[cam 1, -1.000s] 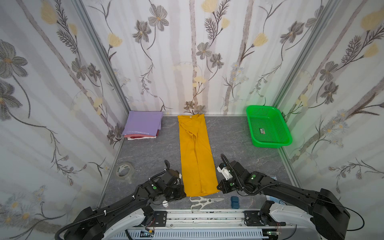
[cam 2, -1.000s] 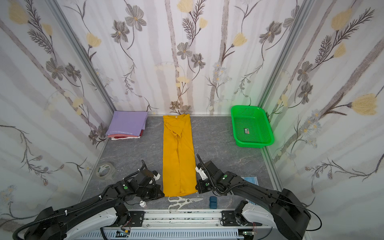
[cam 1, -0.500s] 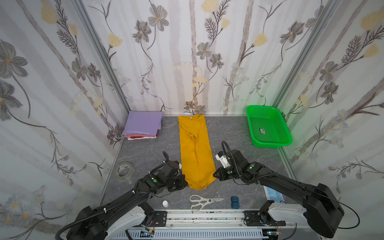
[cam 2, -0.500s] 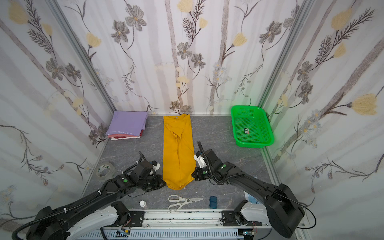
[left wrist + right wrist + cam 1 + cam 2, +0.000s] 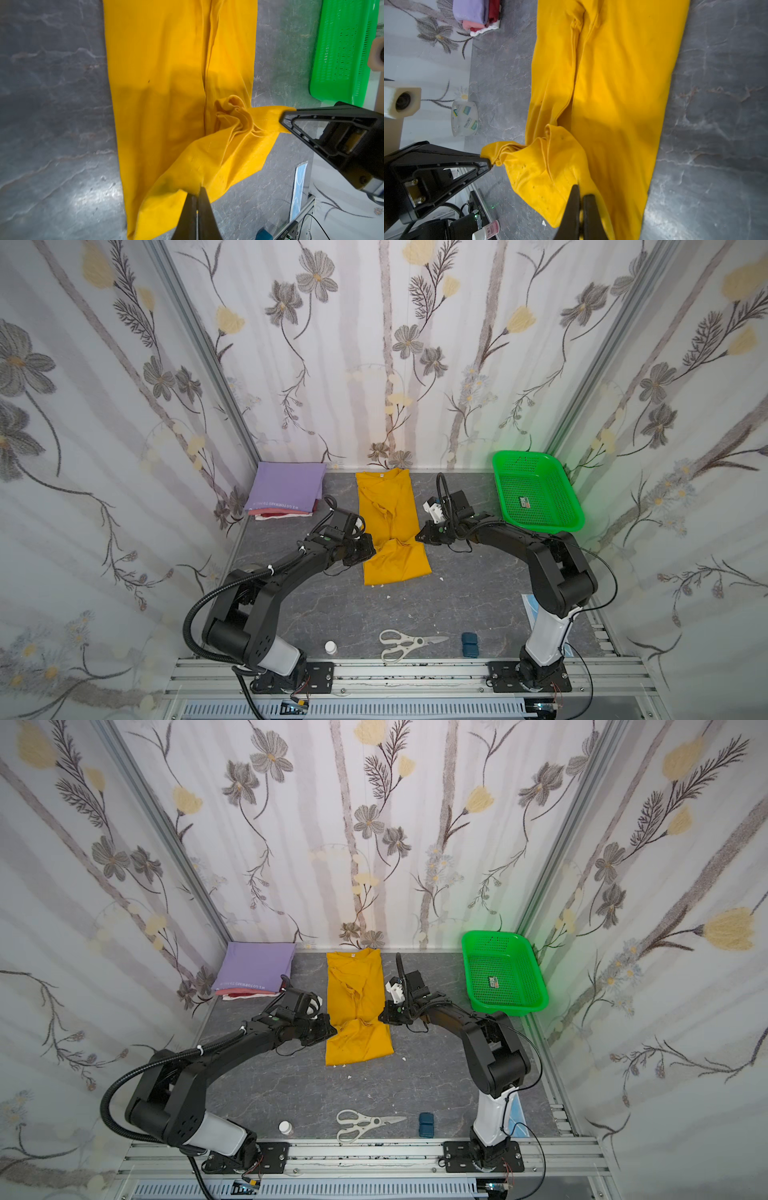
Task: Fold and stack the t-shirts
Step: 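Fold the near end of the strip away from the robot with both grippers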
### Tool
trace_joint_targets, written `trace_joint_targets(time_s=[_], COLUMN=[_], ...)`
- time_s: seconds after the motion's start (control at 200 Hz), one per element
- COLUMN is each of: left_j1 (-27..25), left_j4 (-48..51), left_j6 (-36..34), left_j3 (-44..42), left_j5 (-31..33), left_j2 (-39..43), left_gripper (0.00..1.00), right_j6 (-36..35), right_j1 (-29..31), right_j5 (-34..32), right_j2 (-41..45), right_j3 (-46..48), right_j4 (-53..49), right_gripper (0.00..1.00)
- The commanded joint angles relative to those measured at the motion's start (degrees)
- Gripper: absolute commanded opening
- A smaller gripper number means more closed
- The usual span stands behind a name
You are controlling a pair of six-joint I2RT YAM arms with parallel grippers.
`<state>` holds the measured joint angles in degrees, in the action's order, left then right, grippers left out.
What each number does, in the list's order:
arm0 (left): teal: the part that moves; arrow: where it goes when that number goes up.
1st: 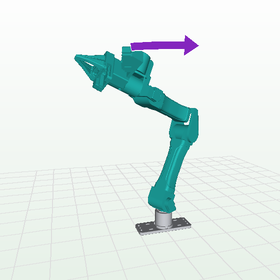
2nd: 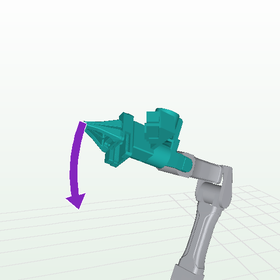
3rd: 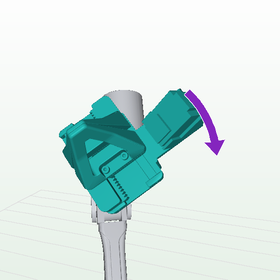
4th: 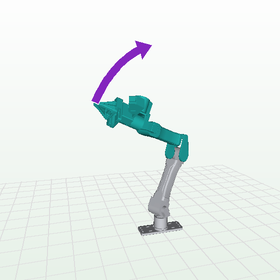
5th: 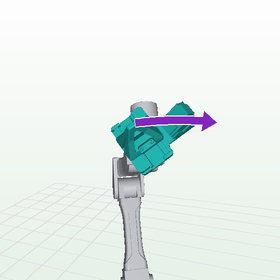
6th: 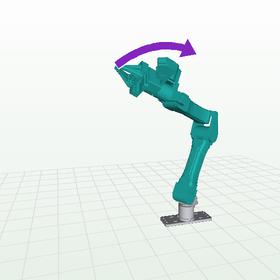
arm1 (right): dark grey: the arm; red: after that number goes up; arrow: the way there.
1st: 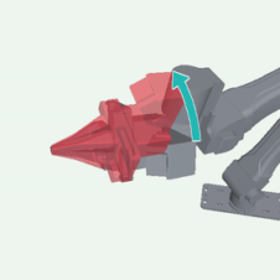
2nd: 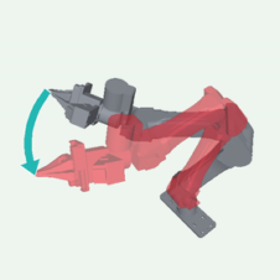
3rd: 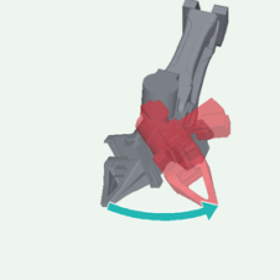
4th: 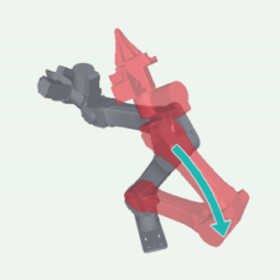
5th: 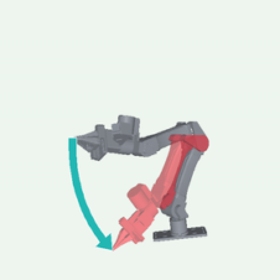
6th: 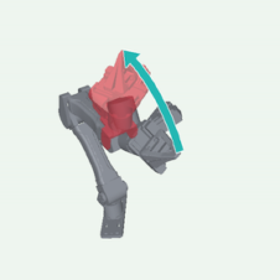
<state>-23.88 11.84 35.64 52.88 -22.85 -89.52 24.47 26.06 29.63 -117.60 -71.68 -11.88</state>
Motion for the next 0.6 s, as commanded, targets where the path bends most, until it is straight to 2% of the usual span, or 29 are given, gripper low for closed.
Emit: trace_joint_targets(time_s=[0.0, 0.365, 0.595], left_j1=[1.05, 5.19, 6.8], left_j4=[-1.66, 0.15, 1.24], left_j6=[-2.46, -2.36, -2.49], left_j3=[3.97, 14.51, 17.87], left_j5=[-1.01, 0.52, 0.09], left_j2=[-4.62, -14.41, -17.54], left_gripper=[0.0, 0.0, 0.0], right_j6=[-0.73, -1.71, -2.06], right_j1=[-1.77, -6.01, -6.76], right_j5=[2.76, 5.68, 7.06], right_j2=[-3.99, -15.68, -20.88], right_j3=[-5.24, -23.36, -30.44], right_j4=[0.0, -7.01, -10.28], right_gripper=[0.0, 0.0, 0.0])
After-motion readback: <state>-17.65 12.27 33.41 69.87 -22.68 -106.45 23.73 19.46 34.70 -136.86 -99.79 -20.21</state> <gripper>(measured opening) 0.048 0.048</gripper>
